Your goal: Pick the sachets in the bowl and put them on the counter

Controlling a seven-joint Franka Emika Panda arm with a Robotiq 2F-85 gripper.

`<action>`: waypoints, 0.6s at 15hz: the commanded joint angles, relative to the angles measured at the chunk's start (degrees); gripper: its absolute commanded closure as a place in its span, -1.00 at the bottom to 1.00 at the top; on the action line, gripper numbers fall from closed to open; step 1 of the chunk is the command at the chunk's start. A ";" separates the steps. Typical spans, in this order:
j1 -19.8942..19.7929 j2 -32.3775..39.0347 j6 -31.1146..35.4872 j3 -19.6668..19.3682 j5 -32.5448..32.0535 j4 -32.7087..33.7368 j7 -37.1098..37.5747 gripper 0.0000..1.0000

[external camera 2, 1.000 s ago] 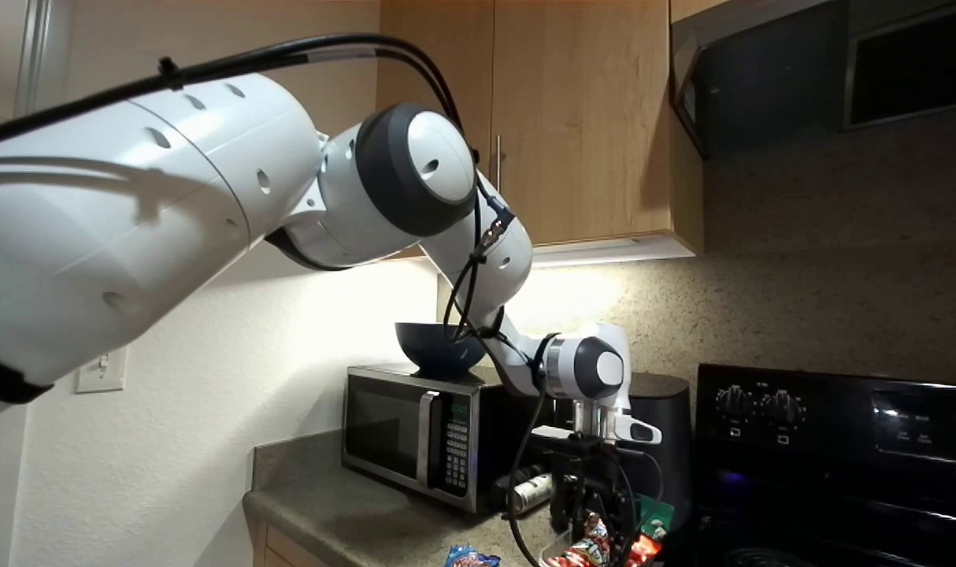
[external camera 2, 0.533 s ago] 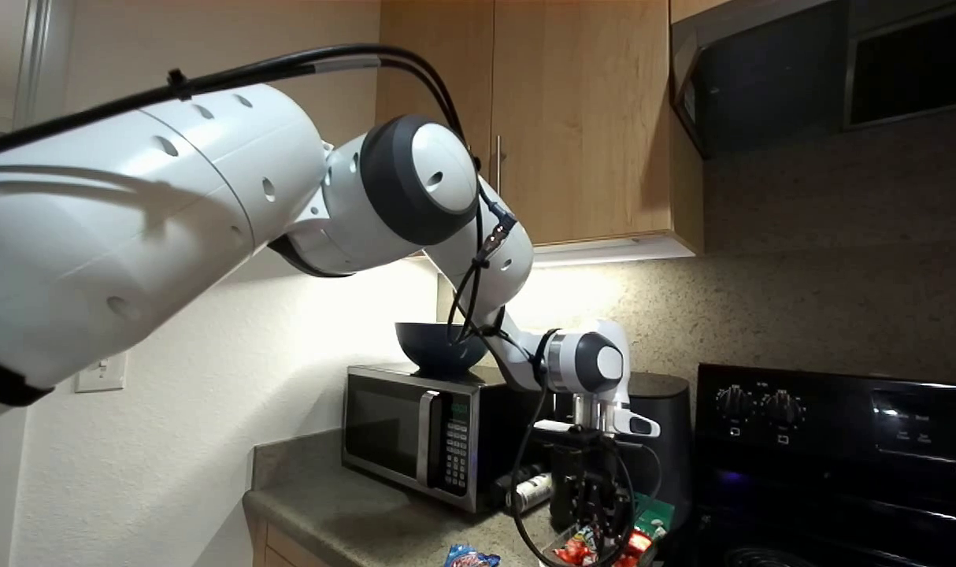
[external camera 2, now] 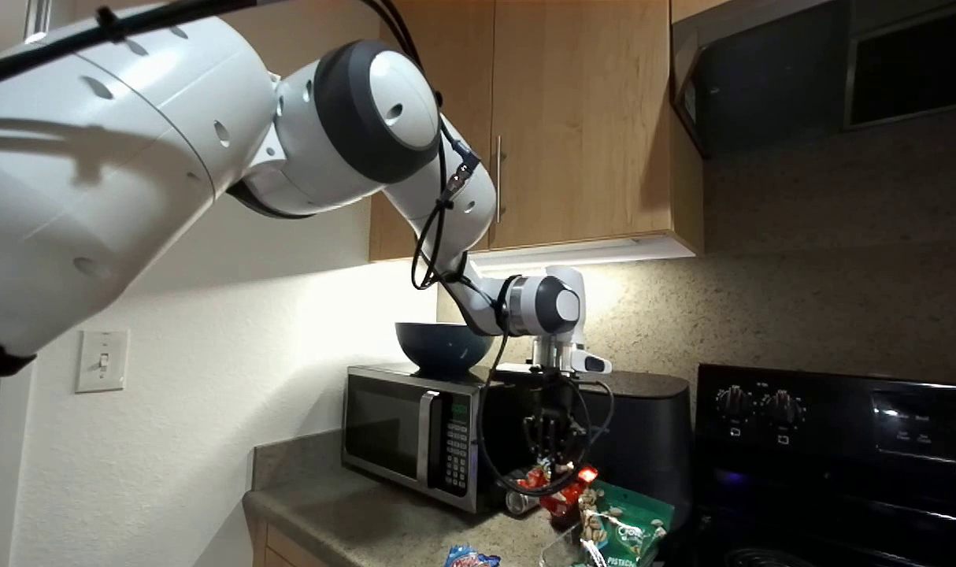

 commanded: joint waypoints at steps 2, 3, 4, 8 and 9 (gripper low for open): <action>2.09 -2.59 -4.46 3.30 -2.82 -0.46 -4.37 0.90; 2.57 -1.78 -5.35 3.95 -3.14 0.54 -5.15 0.90; 3.15 -0.83 -6.18 4.49 -3.63 1.60 -5.78 0.90; 4.88 3.06 -5.88 5.86 -6.18 4.54 -8.20 0.90; 5.24 4.15 -5.05 5.91 -6.94 5.16 -8.58 0.90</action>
